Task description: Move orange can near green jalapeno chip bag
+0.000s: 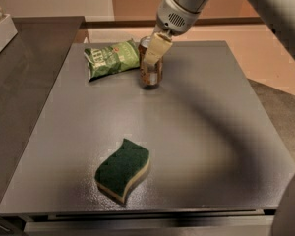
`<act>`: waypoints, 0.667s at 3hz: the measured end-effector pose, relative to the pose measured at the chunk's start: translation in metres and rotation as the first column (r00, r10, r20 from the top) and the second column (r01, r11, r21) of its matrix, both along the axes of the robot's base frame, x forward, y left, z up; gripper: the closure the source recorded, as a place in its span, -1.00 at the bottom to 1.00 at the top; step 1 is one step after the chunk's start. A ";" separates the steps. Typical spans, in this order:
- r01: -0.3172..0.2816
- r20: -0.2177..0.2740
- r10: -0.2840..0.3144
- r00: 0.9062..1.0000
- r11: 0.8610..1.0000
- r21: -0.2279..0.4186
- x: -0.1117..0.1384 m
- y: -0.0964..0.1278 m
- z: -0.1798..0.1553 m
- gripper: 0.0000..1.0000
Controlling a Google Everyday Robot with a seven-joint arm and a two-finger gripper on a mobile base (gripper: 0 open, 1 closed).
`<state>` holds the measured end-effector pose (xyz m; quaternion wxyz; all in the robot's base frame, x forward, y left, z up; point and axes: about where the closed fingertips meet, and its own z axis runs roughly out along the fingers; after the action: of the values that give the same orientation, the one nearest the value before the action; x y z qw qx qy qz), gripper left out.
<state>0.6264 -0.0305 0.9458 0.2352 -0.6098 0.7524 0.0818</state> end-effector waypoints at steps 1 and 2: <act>0.023 -0.017 -0.023 1.000 1.000 0.010 0.017 0.013 -0.005 1.00; 0.034 -0.032 -0.034 0.999 0.999 0.013 0.028 0.025 -0.011 0.66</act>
Offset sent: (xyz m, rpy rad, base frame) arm 0.0415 0.0360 -0.0143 0.0158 0.0468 -0.0504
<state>0.6547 -0.0057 0.9343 0.2284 -0.5941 0.7657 0.0926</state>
